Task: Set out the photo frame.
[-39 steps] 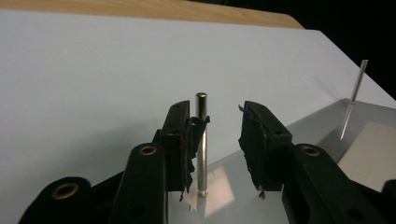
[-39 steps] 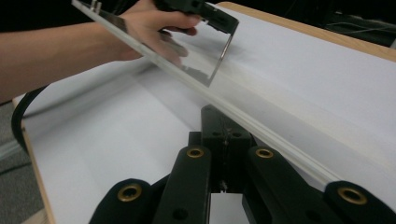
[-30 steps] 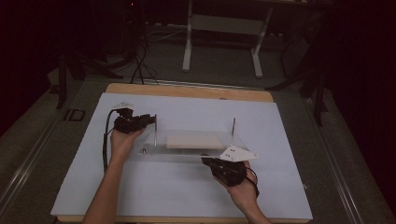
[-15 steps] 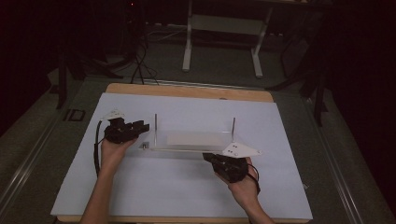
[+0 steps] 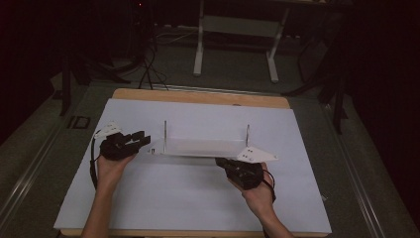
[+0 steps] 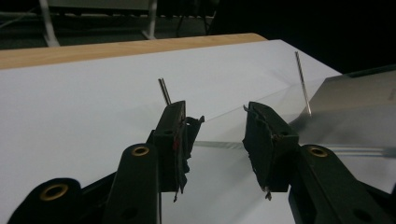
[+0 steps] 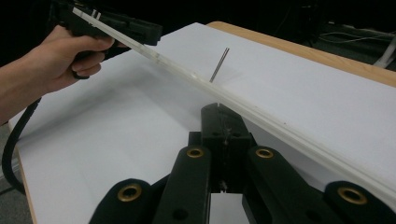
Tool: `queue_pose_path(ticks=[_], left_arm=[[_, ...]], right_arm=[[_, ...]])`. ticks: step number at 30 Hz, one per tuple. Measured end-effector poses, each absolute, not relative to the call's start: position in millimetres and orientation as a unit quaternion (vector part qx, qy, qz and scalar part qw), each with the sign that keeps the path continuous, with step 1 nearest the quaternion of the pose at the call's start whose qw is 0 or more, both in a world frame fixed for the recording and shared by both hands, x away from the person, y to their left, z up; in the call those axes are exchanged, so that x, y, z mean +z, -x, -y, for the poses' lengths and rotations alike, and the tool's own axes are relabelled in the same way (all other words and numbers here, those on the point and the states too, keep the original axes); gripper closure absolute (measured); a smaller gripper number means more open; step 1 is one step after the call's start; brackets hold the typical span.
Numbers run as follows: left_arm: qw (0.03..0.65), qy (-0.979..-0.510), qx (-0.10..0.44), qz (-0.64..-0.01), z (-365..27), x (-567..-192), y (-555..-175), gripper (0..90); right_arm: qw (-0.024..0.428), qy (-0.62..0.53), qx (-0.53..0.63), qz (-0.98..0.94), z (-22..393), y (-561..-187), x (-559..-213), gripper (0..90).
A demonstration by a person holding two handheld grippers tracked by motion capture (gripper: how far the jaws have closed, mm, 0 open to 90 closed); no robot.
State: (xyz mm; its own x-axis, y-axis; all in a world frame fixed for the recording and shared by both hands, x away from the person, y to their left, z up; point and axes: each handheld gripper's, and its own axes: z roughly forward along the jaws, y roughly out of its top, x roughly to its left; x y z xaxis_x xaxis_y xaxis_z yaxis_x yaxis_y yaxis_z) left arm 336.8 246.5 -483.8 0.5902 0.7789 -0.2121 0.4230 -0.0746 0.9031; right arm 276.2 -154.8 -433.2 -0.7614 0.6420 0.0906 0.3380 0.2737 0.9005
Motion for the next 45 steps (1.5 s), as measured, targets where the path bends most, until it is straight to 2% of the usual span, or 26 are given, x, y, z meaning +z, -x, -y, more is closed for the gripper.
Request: queue_pose_path(ticks=[8,17,30,45], left_arm=[[0.528,-0.717,0.185,-0.415,-250,-480,-323,57.2],[0.543,-0.712,0.178,-0.408,-256,-482,-318,55.5],[0.532,-0.732,0.186,-0.382,-241,-478,-315,56.3],[0.519,-0.741,0.212,-0.37,-226,-472,-319,44.6]], right_arm=[[0.149,-0.315,0.52,-0.78,156,-279,-430,90.0],[0.155,-0.318,0.525,-0.774,157,-282,-427,90.0],[0.156,-0.321,0.528,-0.771,159,-288,-422,90.0],[0.158,-0.327,0.532,-0.765,158,-297,-416,90.0]])
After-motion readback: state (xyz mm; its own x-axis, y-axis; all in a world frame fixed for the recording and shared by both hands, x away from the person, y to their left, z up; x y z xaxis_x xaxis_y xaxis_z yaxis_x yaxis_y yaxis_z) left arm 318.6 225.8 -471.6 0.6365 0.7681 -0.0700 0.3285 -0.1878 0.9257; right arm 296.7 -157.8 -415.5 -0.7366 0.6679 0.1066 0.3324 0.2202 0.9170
